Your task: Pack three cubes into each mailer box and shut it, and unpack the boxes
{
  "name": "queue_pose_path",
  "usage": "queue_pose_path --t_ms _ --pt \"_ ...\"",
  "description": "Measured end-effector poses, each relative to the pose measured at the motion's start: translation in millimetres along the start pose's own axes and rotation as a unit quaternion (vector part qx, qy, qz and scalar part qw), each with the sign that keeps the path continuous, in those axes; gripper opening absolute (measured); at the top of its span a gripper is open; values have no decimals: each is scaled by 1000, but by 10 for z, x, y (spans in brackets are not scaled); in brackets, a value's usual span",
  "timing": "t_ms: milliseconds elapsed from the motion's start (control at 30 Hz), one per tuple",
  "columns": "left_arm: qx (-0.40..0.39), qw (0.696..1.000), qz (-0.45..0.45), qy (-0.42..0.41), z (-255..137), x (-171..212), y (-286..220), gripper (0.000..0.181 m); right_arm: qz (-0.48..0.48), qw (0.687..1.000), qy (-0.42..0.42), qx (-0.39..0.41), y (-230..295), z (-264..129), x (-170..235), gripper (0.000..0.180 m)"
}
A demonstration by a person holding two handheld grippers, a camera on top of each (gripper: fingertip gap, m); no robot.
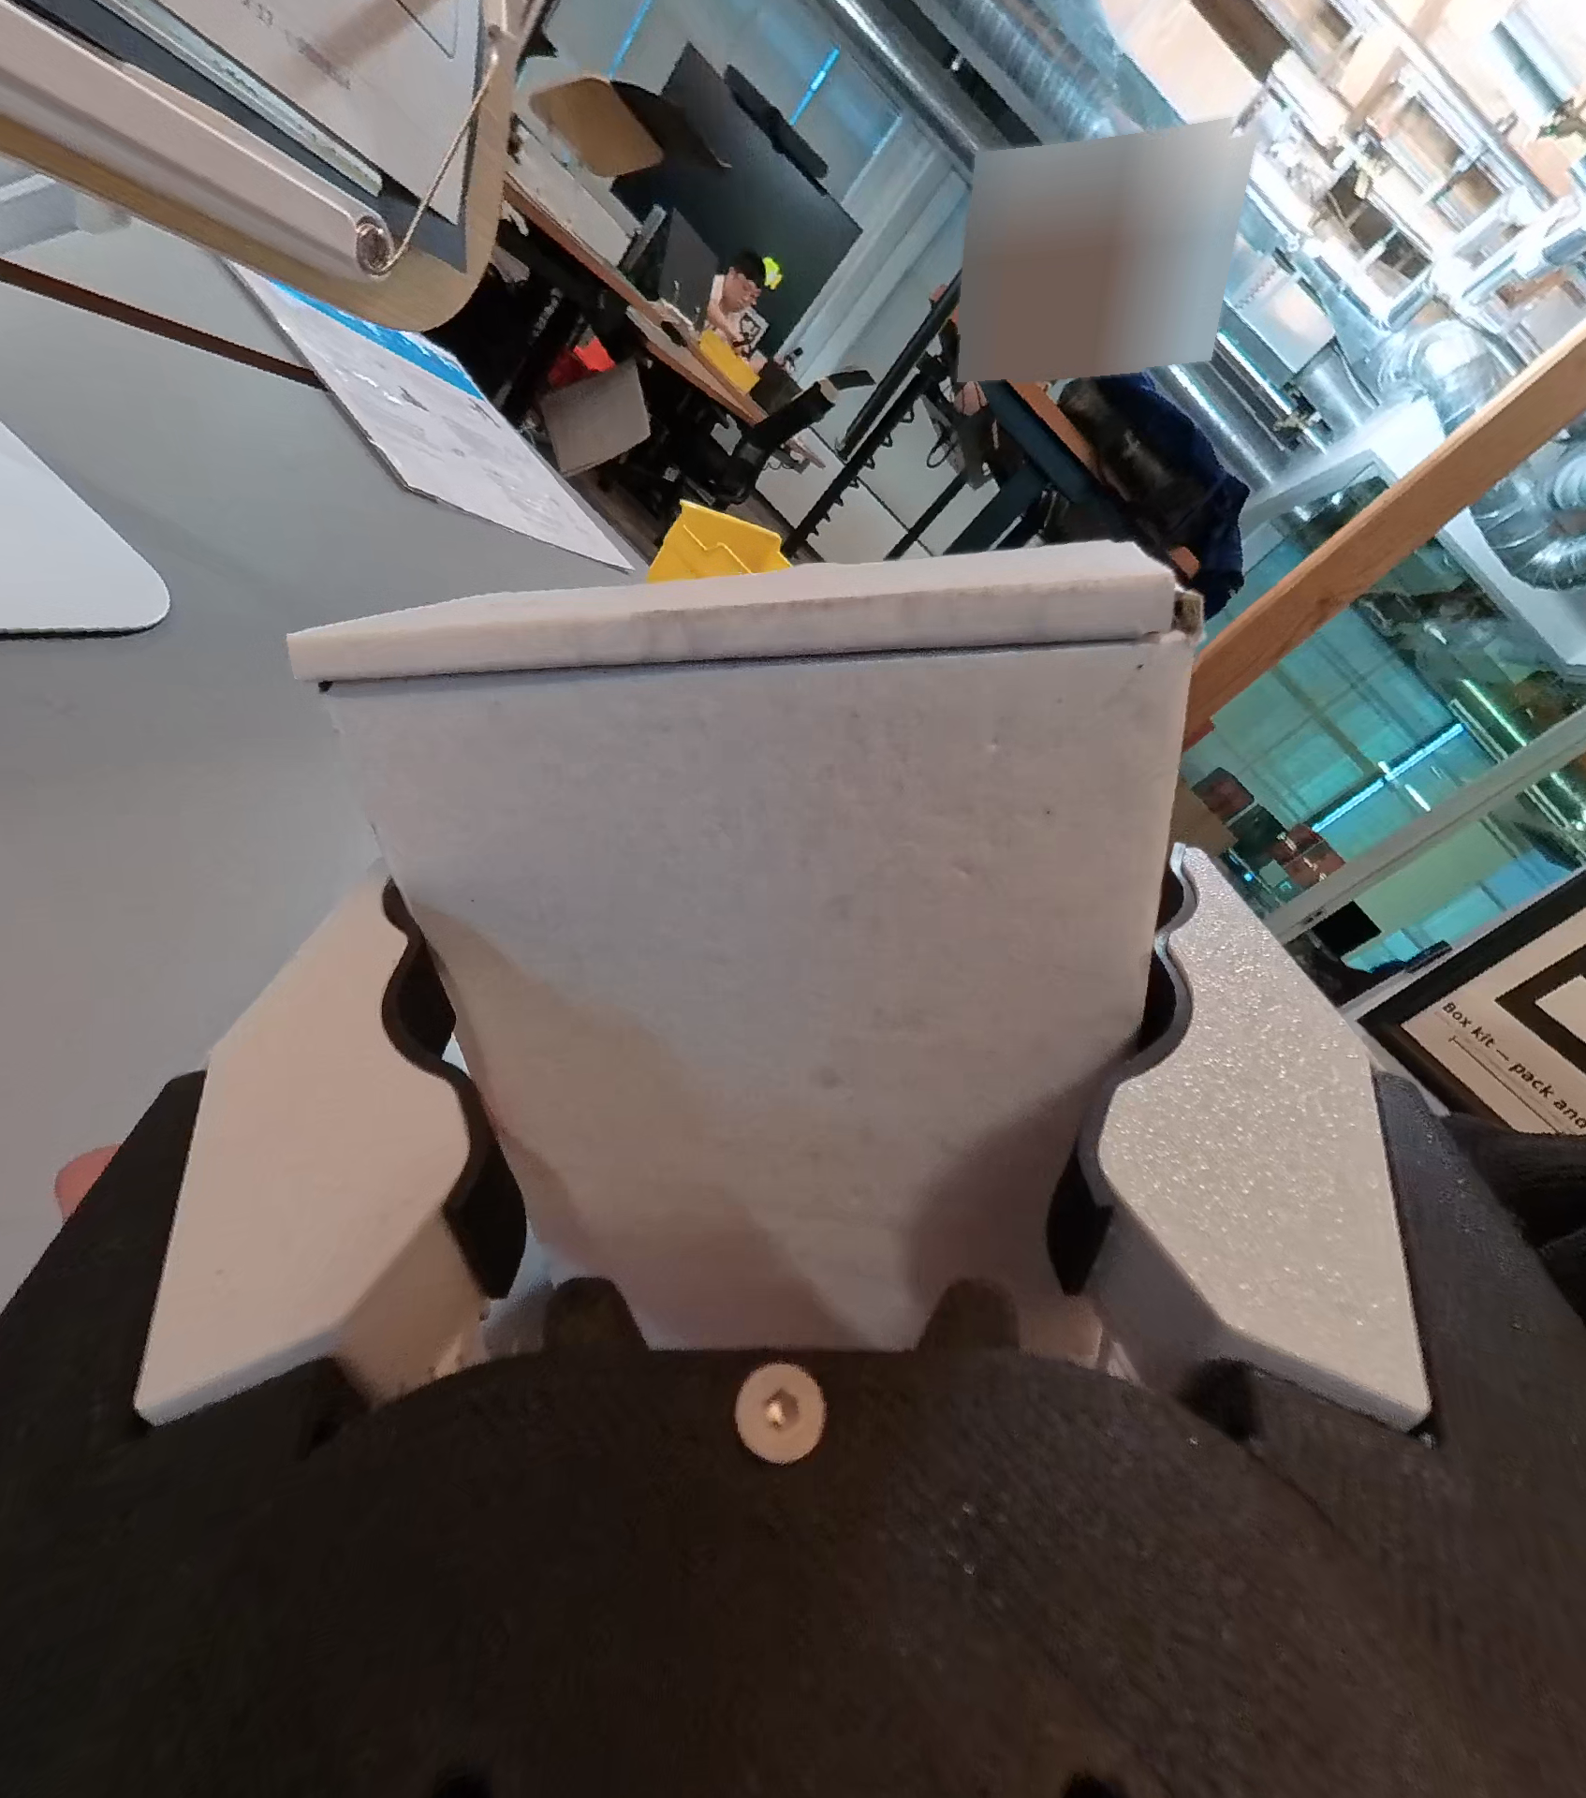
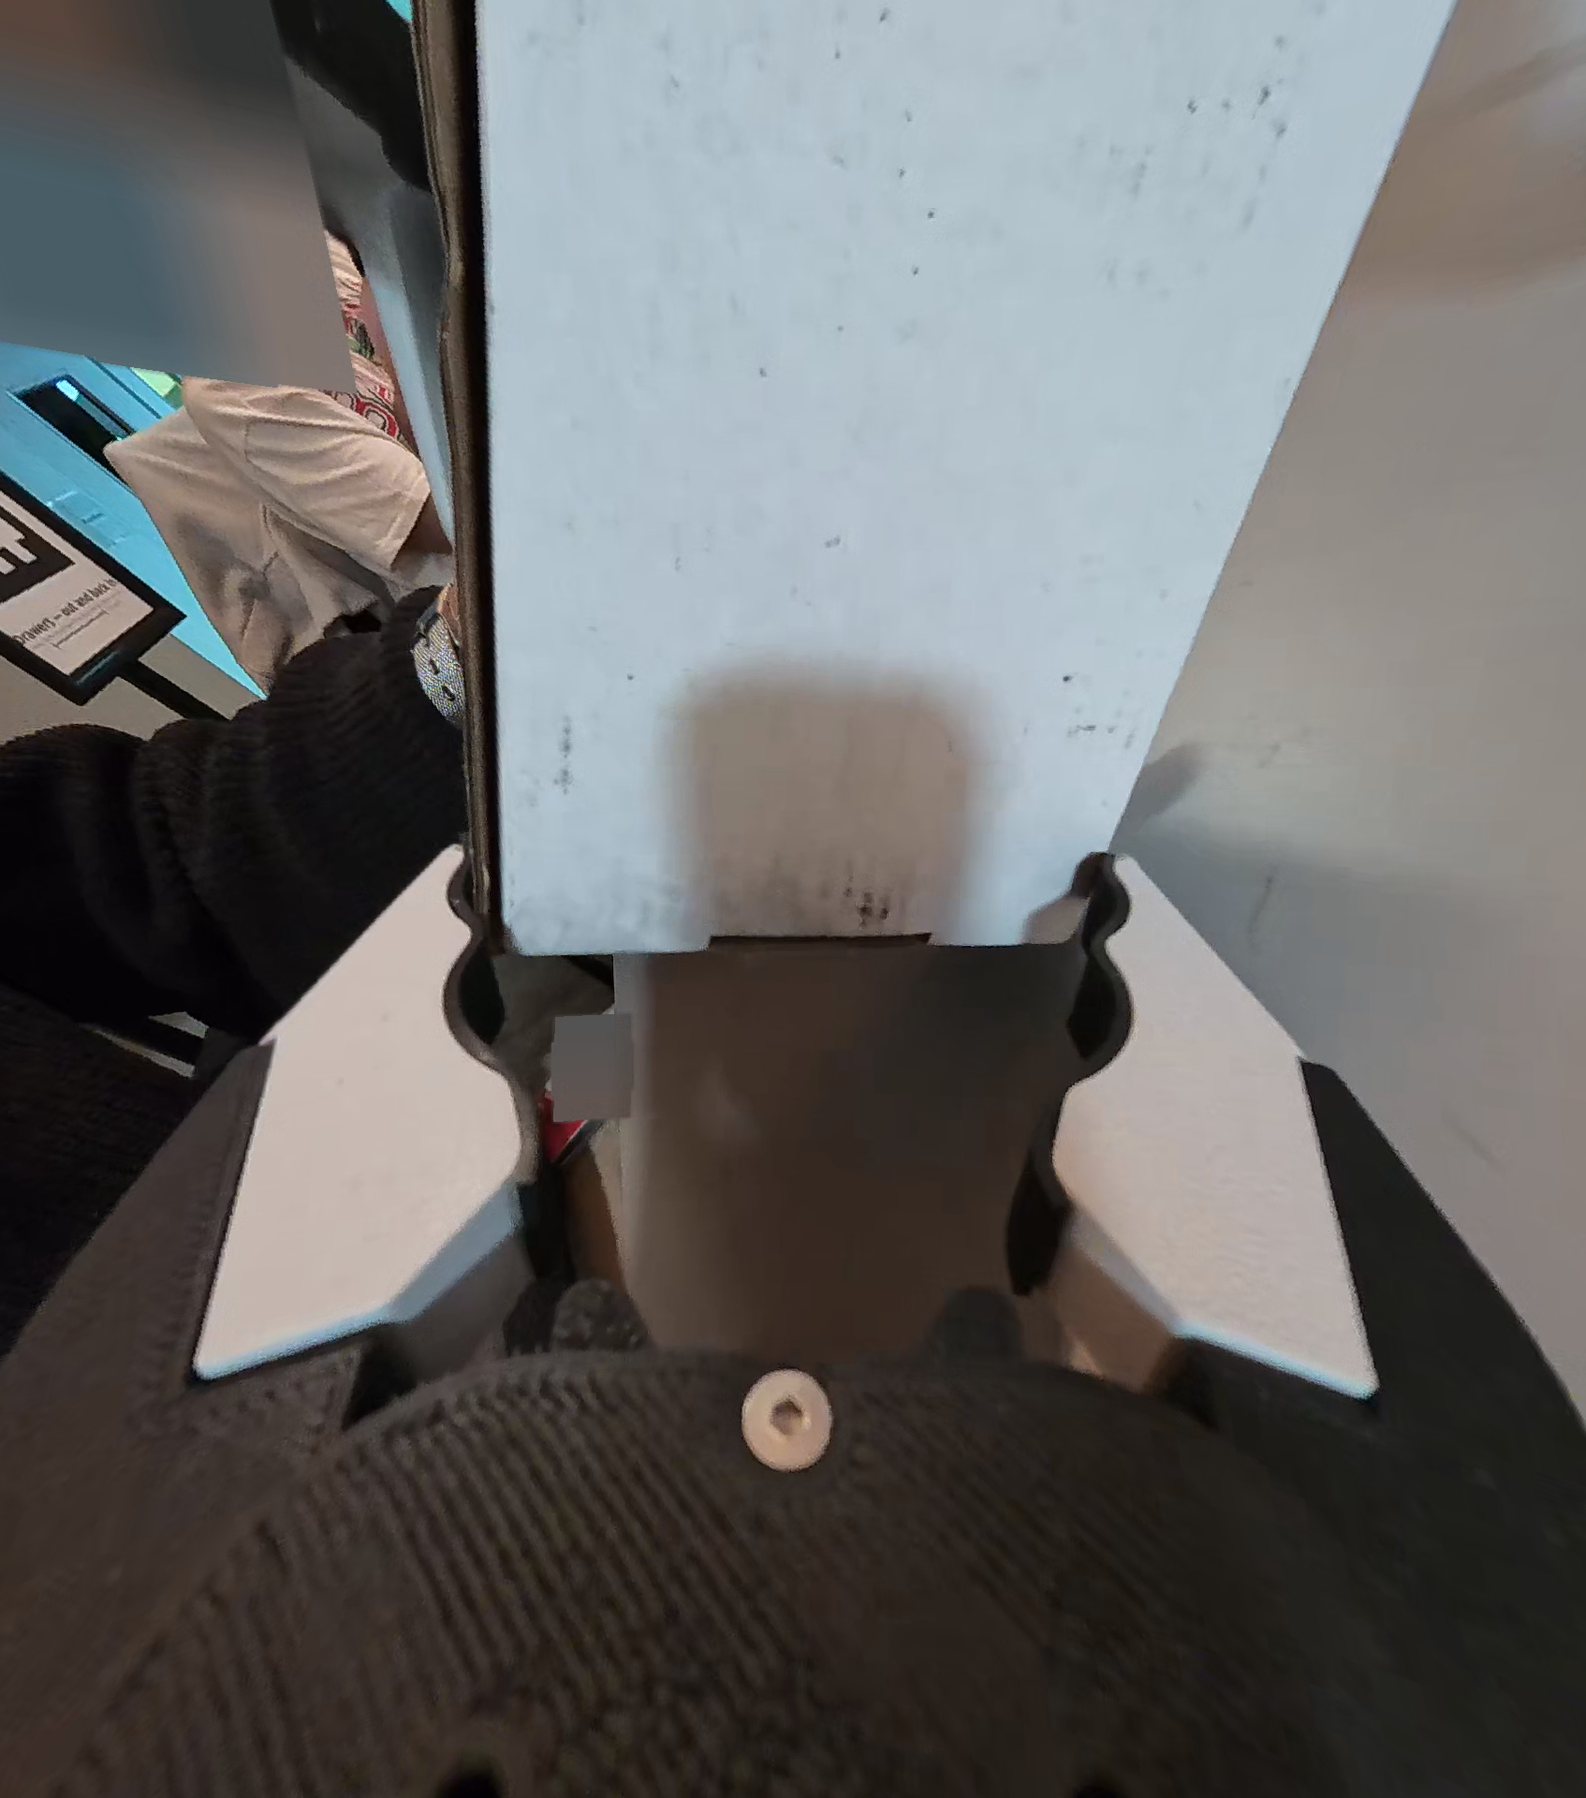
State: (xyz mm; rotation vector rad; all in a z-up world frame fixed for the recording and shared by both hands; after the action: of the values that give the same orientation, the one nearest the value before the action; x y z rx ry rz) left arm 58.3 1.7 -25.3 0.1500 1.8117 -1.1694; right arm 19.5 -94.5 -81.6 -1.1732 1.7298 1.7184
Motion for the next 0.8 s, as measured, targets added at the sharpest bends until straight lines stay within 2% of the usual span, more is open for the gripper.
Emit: queue_pose_path --t_ms 567,667,800 --pt "6 1000 27 9 -11 27 -77 140 -15 1000 22 10 39 27 47 119" --pt "-15 999 40 9 -43 -20 -63 140 -3 1000 11 11 20 7 37 121" --pt "-69 991 104 38 -158 -145 -111 140 7 1000 -8 1 -2 -88 12 125"
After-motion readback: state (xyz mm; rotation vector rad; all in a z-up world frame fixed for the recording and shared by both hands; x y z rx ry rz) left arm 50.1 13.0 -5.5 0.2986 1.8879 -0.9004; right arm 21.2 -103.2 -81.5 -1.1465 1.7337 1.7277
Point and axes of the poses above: each gripper's, where its closed fingertips meet, z out along the fingers, x out of its underside, y = z × x across the jaws, the point moved 6 cm from there along -z, back along the fingers, and after that the axes turned 8 degrees about -x, right-handed, at the moved point
